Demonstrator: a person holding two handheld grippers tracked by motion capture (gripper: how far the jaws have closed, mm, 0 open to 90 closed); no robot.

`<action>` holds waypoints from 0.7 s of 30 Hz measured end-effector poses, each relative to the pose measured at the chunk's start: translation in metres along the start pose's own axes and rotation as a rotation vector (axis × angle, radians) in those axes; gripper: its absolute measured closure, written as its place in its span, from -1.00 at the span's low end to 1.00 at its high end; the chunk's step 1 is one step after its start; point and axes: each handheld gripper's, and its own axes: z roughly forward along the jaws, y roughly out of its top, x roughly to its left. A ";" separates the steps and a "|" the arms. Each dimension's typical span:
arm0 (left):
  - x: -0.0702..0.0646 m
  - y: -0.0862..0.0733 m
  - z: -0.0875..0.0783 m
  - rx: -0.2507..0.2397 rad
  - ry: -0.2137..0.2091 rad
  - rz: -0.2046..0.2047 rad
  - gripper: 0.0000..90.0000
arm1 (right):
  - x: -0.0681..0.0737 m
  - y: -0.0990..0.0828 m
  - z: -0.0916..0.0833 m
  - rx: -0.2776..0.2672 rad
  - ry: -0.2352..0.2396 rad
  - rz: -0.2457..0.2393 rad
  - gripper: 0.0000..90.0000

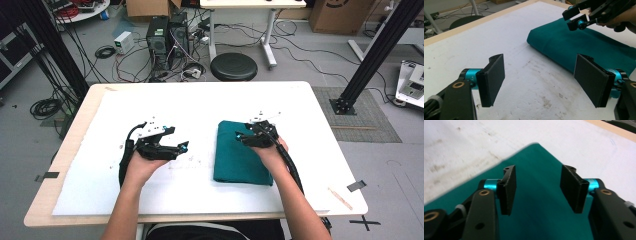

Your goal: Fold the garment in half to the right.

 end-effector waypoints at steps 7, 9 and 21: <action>0.002 0.000 -0.002 -0.010 0.004 -0.013 -0.44 | 0.001 0.031 0.032 0.026 0.028 -0.008 0.36; 0.003 -0.001 -0.003 -0.011 0.007 -0.015 -0.44 | 0.001 0.038 0.043 0.044 0.027 -0.015 0.40; 0.006 -0.003 -0.003 -0.008 0.013 -0.021 -0.44 | 0.009 0.039 0.078 0.144 -0.015 -0.033 0.30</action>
